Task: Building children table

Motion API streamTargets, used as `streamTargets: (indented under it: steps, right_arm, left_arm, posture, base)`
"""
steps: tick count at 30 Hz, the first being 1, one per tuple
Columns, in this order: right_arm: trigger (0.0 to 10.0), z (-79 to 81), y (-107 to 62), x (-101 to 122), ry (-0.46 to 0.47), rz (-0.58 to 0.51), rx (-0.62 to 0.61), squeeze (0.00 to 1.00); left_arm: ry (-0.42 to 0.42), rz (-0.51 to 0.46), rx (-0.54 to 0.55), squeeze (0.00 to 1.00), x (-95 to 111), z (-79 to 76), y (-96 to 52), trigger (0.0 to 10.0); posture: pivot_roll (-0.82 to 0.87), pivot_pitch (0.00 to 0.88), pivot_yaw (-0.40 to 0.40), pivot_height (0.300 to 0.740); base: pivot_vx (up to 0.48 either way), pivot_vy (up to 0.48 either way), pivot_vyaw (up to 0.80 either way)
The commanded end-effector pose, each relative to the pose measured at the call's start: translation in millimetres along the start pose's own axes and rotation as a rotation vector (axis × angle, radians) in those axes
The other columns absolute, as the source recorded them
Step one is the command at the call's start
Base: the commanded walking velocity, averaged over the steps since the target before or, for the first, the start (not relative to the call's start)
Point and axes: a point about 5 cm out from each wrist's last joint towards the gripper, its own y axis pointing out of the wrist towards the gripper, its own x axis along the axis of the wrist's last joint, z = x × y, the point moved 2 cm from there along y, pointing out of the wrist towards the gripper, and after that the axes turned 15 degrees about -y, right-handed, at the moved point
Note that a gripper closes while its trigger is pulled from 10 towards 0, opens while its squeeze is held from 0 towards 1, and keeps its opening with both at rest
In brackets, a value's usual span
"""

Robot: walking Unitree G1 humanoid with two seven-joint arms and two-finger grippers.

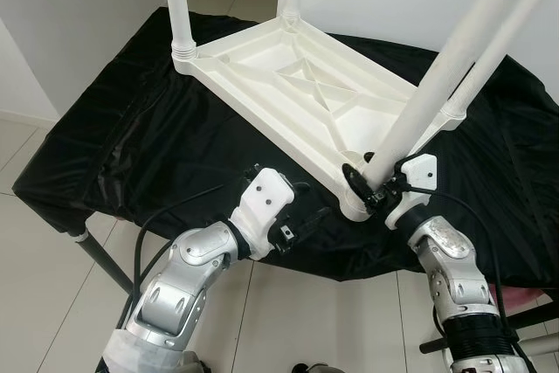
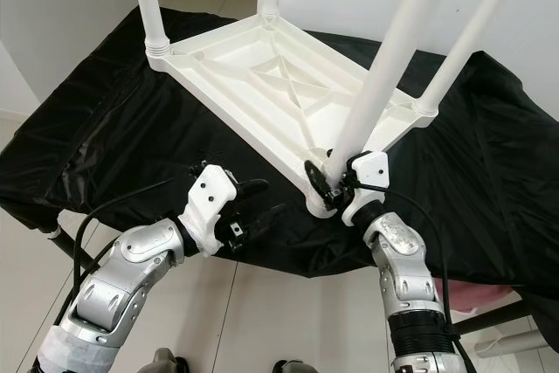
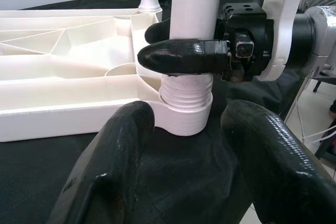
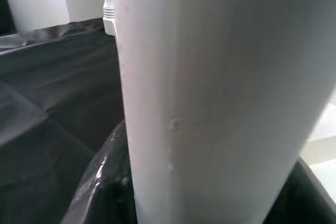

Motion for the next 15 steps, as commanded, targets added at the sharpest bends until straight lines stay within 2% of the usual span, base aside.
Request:
streamTargets:
  steps: [1,3,4,5,6,9,15]
  right_arm:
    - [0.0,0.2,-2.5,-4.7,-0.003,0.012,0.011,0.0]
    - [0.0,-0.6,-3.3,-5.6,-0.003,0.015,0.008,0.0]
    - [0.8,-1.7,-3.7,-6.6,-0.002,0.019,0.004,0.0]
    - [8.8,-2.6,-3.9,-7.0,-0.001,0.021,-0.002,0.0]
    - [10.0,-2.3,-4.5,-5.8,0.004,0.017,-0.004,0.0]
    - [10.0,-2.1,-4.8,-4.9,0.009,0.009,-0.003,0.0]
    - [10.0,-6.7,-5.2,4.7,0.08,-0.038,-0.131,0.0]
  left_arm:
    - [0.017,-0.017,0.046,0.0,1.1,1.8,1.0,10.0]
    - [0.019,-0.014,0.047,0.0,0.7,1.8,0.7,10.0]
    - [0.019,-0.014,0.048,0.0,0.6,1.9,0.8,10.0]
    - [0.018,-0.014,0.047,0.0,0.6,1.9,1.0,10.0]
    - [0.018,-0.015,0.047,0.0,0.7,2.1,1.2,10.0]
    - [0.018,-0.015,0.047,0.0,0.7,2.3,1.5,10.0]
    - [0.016,-0.017,0.052,0.0,0.5,2.7,1.8,10.0]
  posture:
    - [0.02,0.08,-0.071,0.74]
    - [0.02,0.08,-0.071,0.74]
    - [0.02,0.081,-0.071,0.74]
    - [0.02,0.081,-0.072,0.74]
    - [0.02,0.083,-0.073,0.74]
    - [0.02,0.083,-0.073,0.74]
    - [0.01,0.088,-0.078,0.74]
  base:
    - [0.0,0.0,0.0]
    - [0.0,0.0,0.0]
    - [0.0,0.0,0.0]
    - [0.0,0.0,0.0]
    - [0.0,0.0,0.0]
    - [0.0,0.0,0.0]
    - [0.0,0.0,0.0]
